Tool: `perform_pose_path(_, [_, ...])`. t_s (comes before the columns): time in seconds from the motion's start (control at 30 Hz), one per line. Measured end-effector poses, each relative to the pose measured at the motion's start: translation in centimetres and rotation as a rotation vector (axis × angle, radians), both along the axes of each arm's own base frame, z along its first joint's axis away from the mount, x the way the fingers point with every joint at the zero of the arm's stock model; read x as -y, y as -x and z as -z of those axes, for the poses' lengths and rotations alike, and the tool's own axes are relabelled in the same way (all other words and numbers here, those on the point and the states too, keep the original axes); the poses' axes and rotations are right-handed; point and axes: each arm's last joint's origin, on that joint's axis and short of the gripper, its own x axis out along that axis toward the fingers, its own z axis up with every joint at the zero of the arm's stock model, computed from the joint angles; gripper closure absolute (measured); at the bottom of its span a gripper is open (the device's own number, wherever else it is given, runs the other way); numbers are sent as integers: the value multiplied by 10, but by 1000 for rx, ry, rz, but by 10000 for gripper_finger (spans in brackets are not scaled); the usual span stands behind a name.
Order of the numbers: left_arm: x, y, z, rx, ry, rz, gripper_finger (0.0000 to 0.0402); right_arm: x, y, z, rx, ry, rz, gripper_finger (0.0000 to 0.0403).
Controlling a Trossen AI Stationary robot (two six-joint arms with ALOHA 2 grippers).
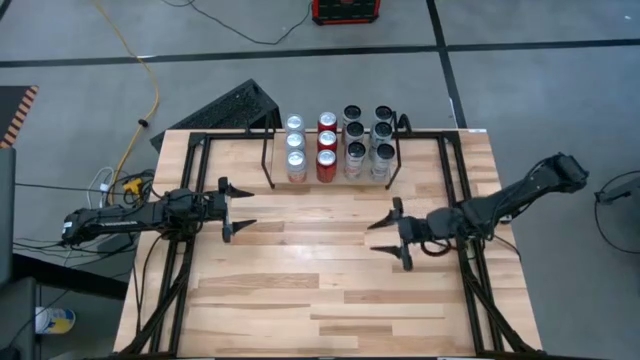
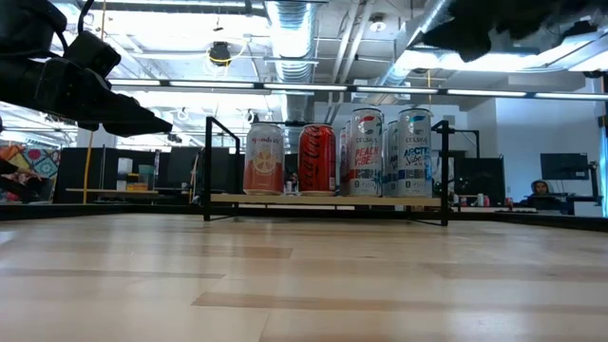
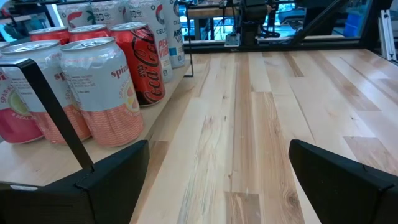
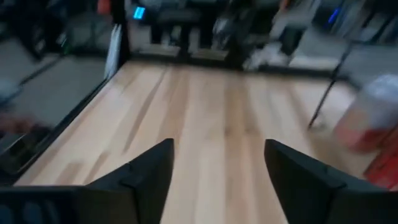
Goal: Place canned beverage on shelf
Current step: Return to Home Position
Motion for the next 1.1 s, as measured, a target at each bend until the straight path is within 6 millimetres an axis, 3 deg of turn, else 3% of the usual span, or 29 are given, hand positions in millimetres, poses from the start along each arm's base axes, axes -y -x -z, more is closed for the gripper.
perform_pose_path(0.17, [0,0,0,0,0,0,28,17,8,34,213,47,59,182])
perform_pose_path(0.3, [0,0,0,0,0,0,28,46,17,60,225,17,129,269])
perform_pose_path(0.47, [0,0,0,0,0,0,28,75,30,66,222,-100,81,383])
perform_pose_path(0.7, [0,0,0,0,0,0,28,91,51,69,118,-145,102,375])
perform_pose_path(0.97, [0,0,0,0,0,0,28,84,72,64,112,-131,135,384])
perform_pose_path(1.1, [0,0,0,0,0,0,28,82,81,63,191,-111,163,378])
